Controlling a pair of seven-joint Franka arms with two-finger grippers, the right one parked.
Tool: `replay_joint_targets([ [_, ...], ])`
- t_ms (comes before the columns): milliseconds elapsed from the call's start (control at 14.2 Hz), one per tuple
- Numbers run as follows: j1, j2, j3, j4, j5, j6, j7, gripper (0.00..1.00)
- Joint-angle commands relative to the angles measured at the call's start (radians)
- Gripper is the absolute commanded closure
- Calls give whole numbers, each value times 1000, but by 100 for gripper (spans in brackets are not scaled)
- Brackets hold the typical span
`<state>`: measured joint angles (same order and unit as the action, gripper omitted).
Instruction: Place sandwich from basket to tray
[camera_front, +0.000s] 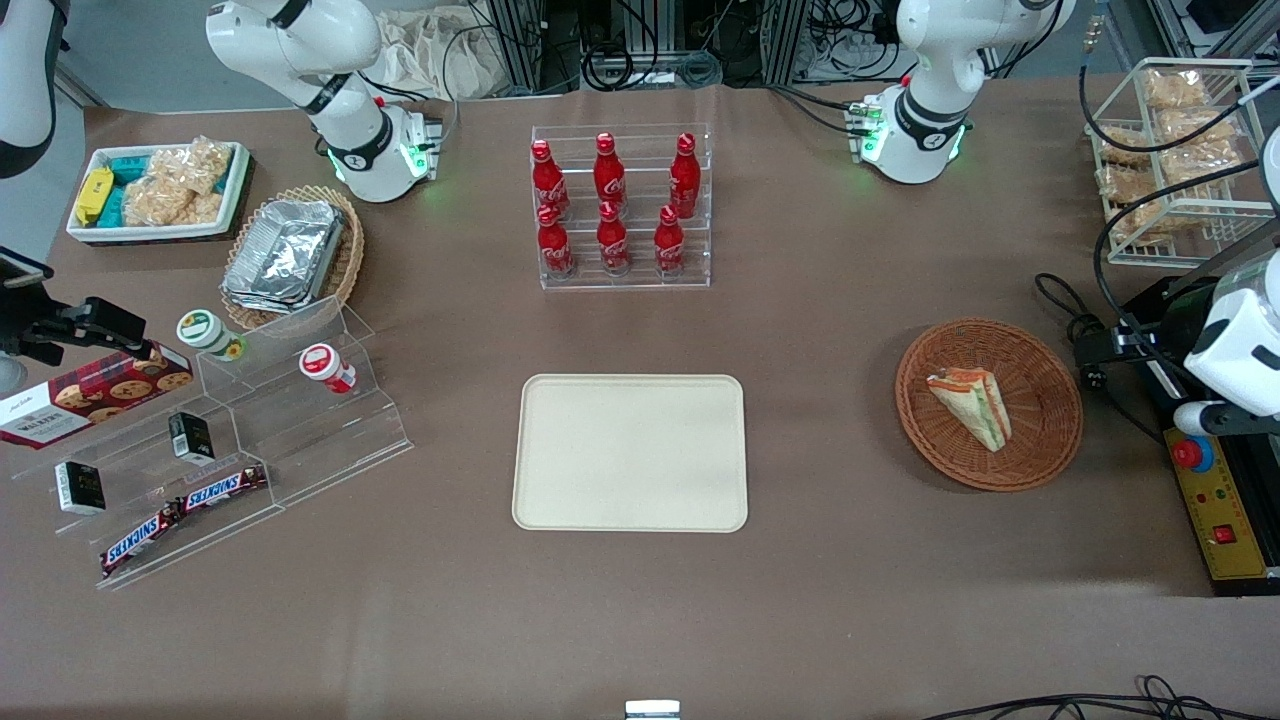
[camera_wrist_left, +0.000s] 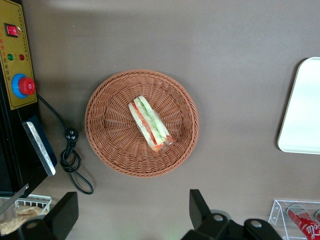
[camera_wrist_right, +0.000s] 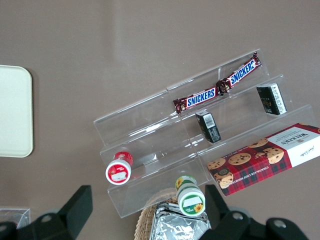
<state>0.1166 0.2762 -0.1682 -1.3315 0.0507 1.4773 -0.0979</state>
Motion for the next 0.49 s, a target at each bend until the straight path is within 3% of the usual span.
replay_joint_targets([
  [0,1,0,-2,3,14,-8,12,1],
  [422,-5,-2,-4,9,18,-11,4,1],
])
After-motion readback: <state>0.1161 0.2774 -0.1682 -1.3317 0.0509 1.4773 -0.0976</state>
